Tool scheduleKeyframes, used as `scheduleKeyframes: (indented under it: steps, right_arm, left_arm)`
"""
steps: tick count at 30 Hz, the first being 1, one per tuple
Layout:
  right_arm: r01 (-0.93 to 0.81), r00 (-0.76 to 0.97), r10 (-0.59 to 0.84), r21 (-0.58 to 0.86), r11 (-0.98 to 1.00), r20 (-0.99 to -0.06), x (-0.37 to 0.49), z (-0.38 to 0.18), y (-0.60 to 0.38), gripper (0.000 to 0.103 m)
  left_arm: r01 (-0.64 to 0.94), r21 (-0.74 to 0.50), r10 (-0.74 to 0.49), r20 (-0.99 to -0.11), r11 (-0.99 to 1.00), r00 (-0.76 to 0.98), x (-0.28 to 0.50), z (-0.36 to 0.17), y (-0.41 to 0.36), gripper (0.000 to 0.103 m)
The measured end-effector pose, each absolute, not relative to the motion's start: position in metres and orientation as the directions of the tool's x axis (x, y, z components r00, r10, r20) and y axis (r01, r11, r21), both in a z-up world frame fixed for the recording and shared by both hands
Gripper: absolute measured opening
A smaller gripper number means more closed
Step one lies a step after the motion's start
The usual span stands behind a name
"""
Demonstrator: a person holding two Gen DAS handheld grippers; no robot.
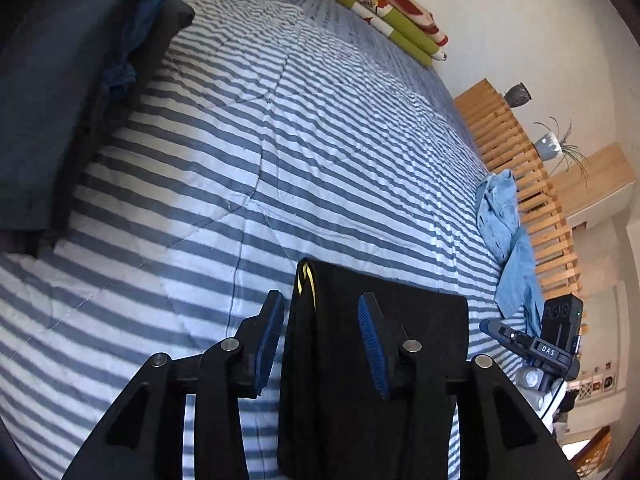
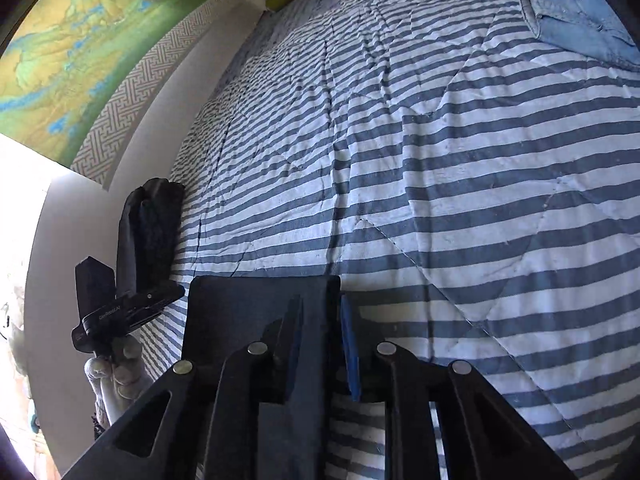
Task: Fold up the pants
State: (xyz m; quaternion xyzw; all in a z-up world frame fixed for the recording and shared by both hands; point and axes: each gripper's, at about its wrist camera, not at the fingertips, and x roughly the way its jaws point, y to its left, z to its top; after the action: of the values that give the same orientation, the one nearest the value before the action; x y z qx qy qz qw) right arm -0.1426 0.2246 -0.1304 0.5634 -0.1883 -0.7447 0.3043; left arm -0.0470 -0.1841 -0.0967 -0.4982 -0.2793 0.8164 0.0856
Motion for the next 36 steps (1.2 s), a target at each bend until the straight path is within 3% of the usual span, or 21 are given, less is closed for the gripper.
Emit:
scheduleKeyframes:
  steps: [4,9,20,21,22,24,26,29,36]
  right_arm:
    - [0.280,-0.139,-0.672,0.622,-0.731,-0.727,-0.096,-0.124,0.236,0.025]
    - [0.280,-0.044,-0.676,0.641,-0.715,-0.735,-0.032,-0.149,0.236,0.026]
    - [0.222,0.002,-0.709,0.692,-0.687,-0.705,0.000,-0.180,0.226,0.029]
    - [0.212,0.002,-0.713,0.697,-0.685,-0.701,0.001,-0.179,0.227,0.029]
    - [0.205,0.006,-0.717,0.703,-0.681,-0.697,0.000,-0.179,0.224,0.029]
    - [0.196,0.011,-0.732,0.719,-0.666,-0.681,0.000,-0.178,0.223,0.025]
    - [0.199,0.012,-0.731,0.718,-0.666,-0.682,0.000,-0.175,0.220,0.008]
    - [0.200,0.001,-0.735,0.720,-0.665,-0.678,0.000,-0.166,0.221,0.003]
    - [0.242,-0.001,-0.755,0.732,-0.637,-0.656,0.001,-0.135,0.214,0.002]
  left_arm:
    - [0.071,-0.526,0.439,-0.769,-0.847,-0.465,0.010,-0.072,-0.159,0.042]
    - [0.021,-0.510,0.465,-0.799,-0.860,-0.382,0.064,-0.087,-0.122,0.042]
    - [0.078,-0.514,0.470,-0.828,-0.854,-0.305,0.081,-0.118,-0.105,0.040]
    - [0.083,-0.513,0.469,-0.829,-0.854,-0.304,0.079,-0.120,-0.104,0.036]
    - [0.090,-0.512,0.466,-0.831,-0.854,-0.305,0.077,-0.123,-0.104,0.022]
    - [0.097,-0.503,0.457,-0.837,-0.859,-0.301,0.076,-0.125,-0.102,0.004]
    - [0.092,-0.490,0.442,-0.840,-0.867,-0.316,0.076,-0.120,-0.101,0.002]
    - [0.066,-0.486,0.433,-0.826,-0.872,-0.360,0.080,-0.102,-0.104,0.001]
    - [0.087,-0.475,0.402,-0.817,-0.876,-0.413,0.091,-0.080,-0.131,0.001]
